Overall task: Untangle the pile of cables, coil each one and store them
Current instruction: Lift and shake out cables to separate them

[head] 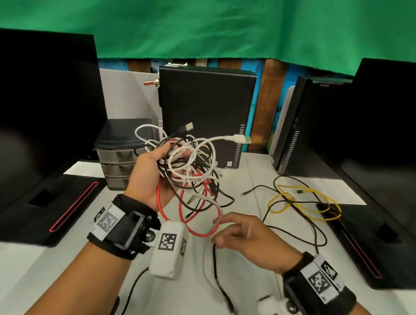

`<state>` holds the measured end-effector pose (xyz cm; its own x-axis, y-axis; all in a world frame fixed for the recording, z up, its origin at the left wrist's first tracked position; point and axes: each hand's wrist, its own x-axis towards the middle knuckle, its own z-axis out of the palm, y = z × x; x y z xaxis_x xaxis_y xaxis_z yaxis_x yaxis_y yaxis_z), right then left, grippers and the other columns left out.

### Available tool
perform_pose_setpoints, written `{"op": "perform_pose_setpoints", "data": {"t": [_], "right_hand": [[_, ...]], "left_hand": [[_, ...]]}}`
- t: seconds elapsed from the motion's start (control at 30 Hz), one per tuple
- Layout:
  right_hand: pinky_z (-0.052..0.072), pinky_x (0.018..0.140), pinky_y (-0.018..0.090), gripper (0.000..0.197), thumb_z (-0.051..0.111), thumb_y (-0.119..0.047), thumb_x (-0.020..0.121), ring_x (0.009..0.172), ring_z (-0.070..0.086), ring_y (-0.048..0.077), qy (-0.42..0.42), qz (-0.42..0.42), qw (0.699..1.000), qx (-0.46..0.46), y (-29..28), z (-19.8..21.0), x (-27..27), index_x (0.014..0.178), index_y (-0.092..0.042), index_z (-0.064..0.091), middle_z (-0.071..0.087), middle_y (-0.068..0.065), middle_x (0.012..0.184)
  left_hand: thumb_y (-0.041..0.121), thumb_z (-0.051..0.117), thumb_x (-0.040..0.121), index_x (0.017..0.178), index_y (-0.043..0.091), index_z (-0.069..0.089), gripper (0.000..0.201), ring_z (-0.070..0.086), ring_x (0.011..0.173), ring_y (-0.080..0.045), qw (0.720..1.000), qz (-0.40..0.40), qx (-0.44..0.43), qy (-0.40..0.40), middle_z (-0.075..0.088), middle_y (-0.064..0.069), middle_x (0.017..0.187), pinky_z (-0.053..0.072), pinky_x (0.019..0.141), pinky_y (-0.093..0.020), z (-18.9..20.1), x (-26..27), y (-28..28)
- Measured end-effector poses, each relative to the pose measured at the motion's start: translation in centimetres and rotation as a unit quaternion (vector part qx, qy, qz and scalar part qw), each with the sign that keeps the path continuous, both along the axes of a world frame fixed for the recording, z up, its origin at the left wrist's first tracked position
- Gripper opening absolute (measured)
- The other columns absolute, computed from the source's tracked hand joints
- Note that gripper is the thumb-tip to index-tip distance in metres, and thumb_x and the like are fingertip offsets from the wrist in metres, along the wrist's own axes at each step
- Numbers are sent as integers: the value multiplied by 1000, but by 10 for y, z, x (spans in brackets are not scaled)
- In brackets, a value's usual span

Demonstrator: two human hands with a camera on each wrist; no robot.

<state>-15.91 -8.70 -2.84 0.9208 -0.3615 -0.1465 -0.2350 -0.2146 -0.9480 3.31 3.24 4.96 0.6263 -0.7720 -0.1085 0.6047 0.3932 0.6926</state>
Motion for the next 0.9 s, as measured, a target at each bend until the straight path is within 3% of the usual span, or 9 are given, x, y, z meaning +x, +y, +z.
{"op": "perform_pose_setpoints", "data": {"t": [0.1,0.17,0.33,0.43,0.6,0.7,0.77,0.83,0.9], "right_hand": [[51,86,26,29,67,-5,89,93,72,18,-29,-61,997,-26,-8,7,-8,114,-18,66,78,5,92],[50,77,26,29,60,2,91,86,72,17,-60,-90,994,-27,-11,15,-14,111,-19,66,78,5,91],[53,75,26,22,67,-4,92,87,71,19,-129,-118,984,-30,-8,27,-20,106,-21,71,77,3,90],[52,74,22,17,74,-12,89,86,68,11,-157,-149,975,-53,0,25,-16,96,-27,75,75,-2,89],[55,76,20,20,74,-7,87,86,67,9,-198,-185,960,-64,8,25,-10,91,-26,73,74,-7,89],[52,73,16,20,74,-5,86,86,66,7,-215,-181,958,-54,9,30,-13,94,-23,72,73,-6,90],[51,70,17,22,74,-2,85,86,67,8,-211,-156,964,-47,8,33,-15,97,-21,72,74,-3,90],[51,71,20,23,74,-2,85,87,68,12,-202,-123,971,-35,5,34,-15,98,-21,74,74,1,90],[52,75,24,17,75,-14,82,91,68,20,-204,-104,973,-14,3,32,-14,95,-24,76,75,4,91]], "left_hand": [[29,47,102,97,6,71,34,67,82,-24,1000,7,-1,2,67,-9,89,59,70,-38,-4,3,-1],[29,47,102,89,8,71,35,68,77,-24,1000,9,-3,2,68,-8,83,59,67,-38,-4,1,-2],[28,48,103,98,7,68,29,69,78,-24,1000,0,9,1,69,-10,85,59,66,-37,-1,-11,-6],[27,50,102,108,9,65,25,67,81,-23,1000,-2,10,2,69,-10,87,60,68,-36,-1,-18,-8],[30,46,103,94,9,70,33,69,75,-23,1000,-18,24,-6,70,-9,83,61,68,-37,1,-28,-9],[33,44,102,127,1,63,45,69,95,-30,999,-20,34,-26,69,-18,109,59,89,-45,2,-33,-9],[33,45,102,137,4,55,48,61,109,-34,999,-18,40,-20,62,-22,124,48,104,-51,2,-33,-8],[33,48,100,131,8,59,41,61,107,-34,999,-17,39,-8,63,-19,118,46,104,-52,4,-32,-6],[31,50,100,114,3,68,37,70,88,-30,999,-21,27,-9,71,-15,98,58,89,-47,6,-30,-5]]}}
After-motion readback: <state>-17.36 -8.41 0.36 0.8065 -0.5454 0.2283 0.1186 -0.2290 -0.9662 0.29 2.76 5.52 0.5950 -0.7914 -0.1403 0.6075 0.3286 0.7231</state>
